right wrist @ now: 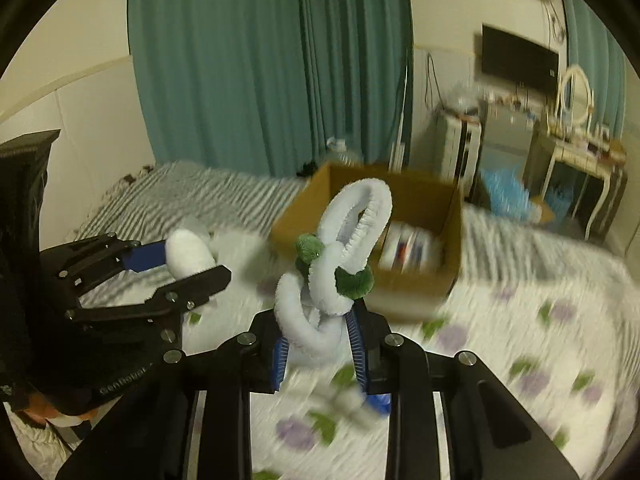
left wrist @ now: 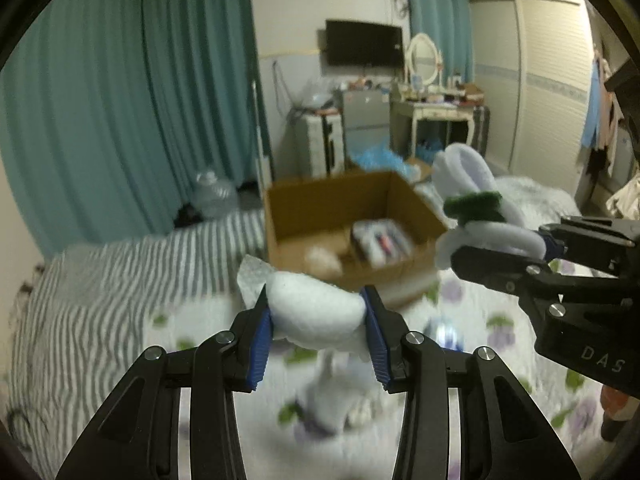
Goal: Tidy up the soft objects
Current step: 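Lower both held items into the box and open both grippers, then return to the bed and grasp a white sock with the left gripper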
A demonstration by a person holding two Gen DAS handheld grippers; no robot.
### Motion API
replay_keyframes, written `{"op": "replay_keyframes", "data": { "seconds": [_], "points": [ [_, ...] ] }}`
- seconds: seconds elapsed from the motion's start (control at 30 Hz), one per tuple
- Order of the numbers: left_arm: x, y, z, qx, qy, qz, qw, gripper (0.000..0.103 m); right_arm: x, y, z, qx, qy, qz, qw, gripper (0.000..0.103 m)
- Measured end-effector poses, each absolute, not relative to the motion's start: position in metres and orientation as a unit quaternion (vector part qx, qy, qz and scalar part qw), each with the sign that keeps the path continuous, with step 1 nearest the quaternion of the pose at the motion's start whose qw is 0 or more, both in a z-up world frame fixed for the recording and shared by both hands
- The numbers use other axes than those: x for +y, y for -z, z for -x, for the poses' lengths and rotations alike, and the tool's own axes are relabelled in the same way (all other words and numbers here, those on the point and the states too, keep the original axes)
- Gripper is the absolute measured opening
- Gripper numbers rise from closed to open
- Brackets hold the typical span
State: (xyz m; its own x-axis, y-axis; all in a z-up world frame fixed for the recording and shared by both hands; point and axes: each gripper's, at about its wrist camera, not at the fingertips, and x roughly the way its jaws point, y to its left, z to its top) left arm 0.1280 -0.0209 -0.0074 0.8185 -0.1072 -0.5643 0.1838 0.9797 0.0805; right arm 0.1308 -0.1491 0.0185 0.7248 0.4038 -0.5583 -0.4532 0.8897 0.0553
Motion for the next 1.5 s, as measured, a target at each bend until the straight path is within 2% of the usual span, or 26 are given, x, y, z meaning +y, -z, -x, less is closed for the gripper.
{"op": "replay_keyframes", "data": {
  "seconds": [0.2, 0.5, 0.57, 0.6, 0.63, 0.67, 0.7, 0.73, 0.77, 0.93, 1.1, 1.13, 1.17, 1.2, 1.3, 1.5],
  "points": [
    [-0.031, -0.007, -0.205, 0.279, 0.082, -0.075, 0.954, 0.044, -0.159, -0.045, -0.207, 0.283, -0.226, 0.043, 0.931, 0.026],
    [-0.030, 0.040, -0.306, 0.313, 0.073, -0.073, 0.944, 0.047, -0.169, -0.004, -0.314, 0.325, -0.213, 0.026, 0.921, 0.027],
    [-0.030, 0.050, -0.315, 0.314, 0.072, -0.079, 0.943, 0.054, -0.171, 0.006, -0.327, 0.330, -0.212, 0.021, 0.920, 0.027],
    [-0.030, 0.053, -0.318, 0.314, 0.072, -0.079, 0.944, 0.068, -0.171, 0.010, -0.334, 0.332, -0.213, 0.020, 0.919, 0.028],
    [-0.029, 0.057, -0.321, 0.312, 0.071, -0.076, 0.944, 0.075, -0.172, 0.014, -0.338, 0.333, -0.211, 0.020, 0.919, 0.031],
    [-0.028, 0.059, -0.320, 0.310, 0.072, -0.074, 0.945, 0.075, -0.173, 0.016, -0.342, 0.332, -0.203, 0.022, 0.921, 0.035],
    [-0.026, 0.059, -0.318, 0.303, 0.072, -0.069, 0.948, 0.075, -0.173, 0.018, -0.344, 0.331, -0.196, 0.024, 0.923, 0.053],
    [-0.027, 0.058, -0.317, 0.298, 0.072, -0.068, 0.949, 0.075, -0.175, 0.018, -0.345, 0.329, -0.190, 0.022, 0.925, 0.077],
    [-0.027, 0.056, -0.315, 0.294, 0.073, -0.068, 0.951, 0.075, -0.177, 0.018, -0.344, 0.325, -0.186, 0.016, 0.927, 0.084],
    [-0.030, 0.039, -0.301, 0.286, 0.066, -0.072, 0.953, 0.076, -0.195, -0.005, -0.326, 0.307, -0.170, -0.007, 0.937, 0.086],
    [-0.031, -0.005, -0.256, 0.259, 0.057, -0.071, 0.962, 0.076, -0.207, -0.052, -0.279, 0.276, -0.151, 0.005, 0.949, 0.090],
    [-0.031, -0.013, -0.247, 0.253, 0.057, -0.070, 0.963, 0.077, -0.208, -0.063, -0.268, 0.269, -0.148, 0.009, 0.952, 0.090],
    [-0.028, -0.026, -0.232, 0.243, 0.056, -0.068, 0.966, 0.083, -0.209, -0.075, -0.256, 0.261, -0.145, 0.016, 0.954, 0.091],
    [-0.027, -0.035, -0.223, 0.236, 0.056, -0.068, 0.968, 0.096, -0.209, -0.087, -0.242, 0.252, -0.142, 0.023, 0.957, 0.095],
    [-0.023, -0.061, -0.186, 0.207, 0.055, -0.064, 0.975, 0.097, -0.206, -0.117, -0.201, 0.231, -0.141, 0.042, 0.962, 0.100],
    [-0.012, -0.082, -0.130, 0.188, 0.050, -0.067, 0.979, 0.097, -0.200, -0.144, -0.133, 0.203, -0.142, 0.061, 0.967, 0.101]
  ]
}}
